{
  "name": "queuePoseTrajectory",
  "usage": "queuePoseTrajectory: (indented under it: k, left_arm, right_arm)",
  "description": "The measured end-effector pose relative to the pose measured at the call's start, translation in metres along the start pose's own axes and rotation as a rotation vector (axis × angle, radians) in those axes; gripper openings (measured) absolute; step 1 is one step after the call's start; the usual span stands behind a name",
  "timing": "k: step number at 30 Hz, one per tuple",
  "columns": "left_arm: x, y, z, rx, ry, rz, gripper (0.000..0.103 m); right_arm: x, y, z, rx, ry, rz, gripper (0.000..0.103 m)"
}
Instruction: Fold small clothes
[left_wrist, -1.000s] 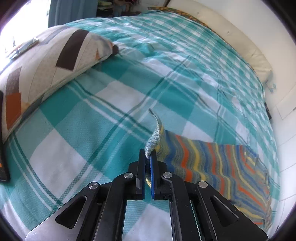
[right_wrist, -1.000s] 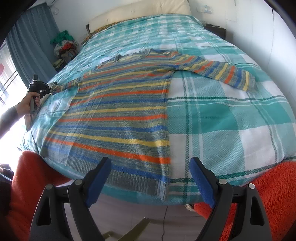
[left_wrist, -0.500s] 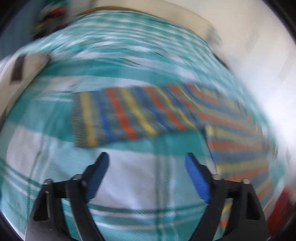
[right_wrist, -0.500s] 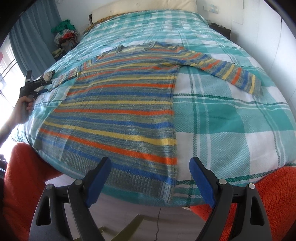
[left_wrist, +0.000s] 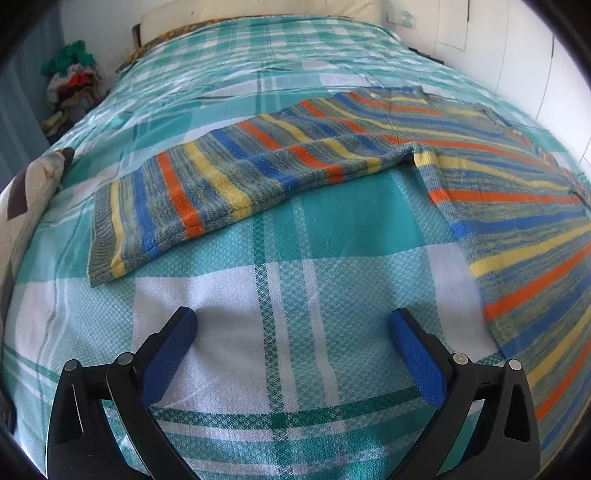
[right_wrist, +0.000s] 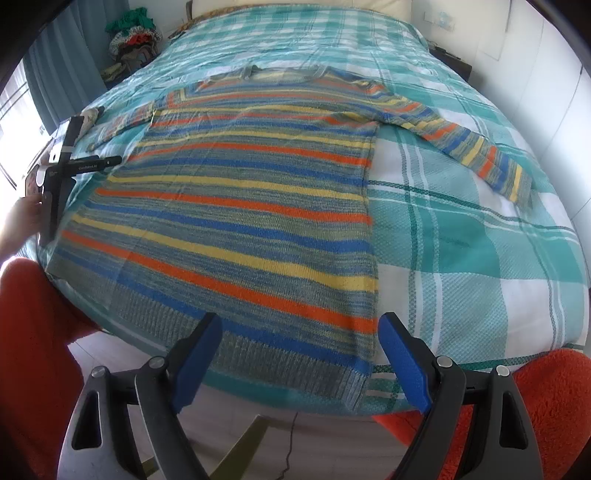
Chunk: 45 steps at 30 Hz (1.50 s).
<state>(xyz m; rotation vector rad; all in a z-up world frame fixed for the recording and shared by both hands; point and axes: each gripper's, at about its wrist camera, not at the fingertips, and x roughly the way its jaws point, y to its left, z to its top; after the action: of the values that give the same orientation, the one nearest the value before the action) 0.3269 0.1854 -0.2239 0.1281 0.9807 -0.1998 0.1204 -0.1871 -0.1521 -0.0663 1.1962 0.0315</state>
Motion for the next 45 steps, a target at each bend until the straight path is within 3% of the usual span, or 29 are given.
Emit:
queuePoseTrajectory:
  k: [15, 30, 45]
  left_arm:
    - [0.002, 0.001, 0.000, -0.003, 0.002, -0.003, 0.103]
    - [0.001, 0.000, 0.000, -0.002, 0.001, 0.001, 0.103]
    - [0.002, -0.004, 0.000, 0.008, -0.013, 0.018, 0.103]
  right_arm:
    - [0.006, 0.022, 0.003, -0.052, 0.051, -0.044, 0.086]
    - [-0.005, 0.013, 0.003, -0.019, -0.028, 0.011, 0.086]
    - [-0.025, -0.030, -0.011, 0.137, -0.124, 0.067, 0.086]
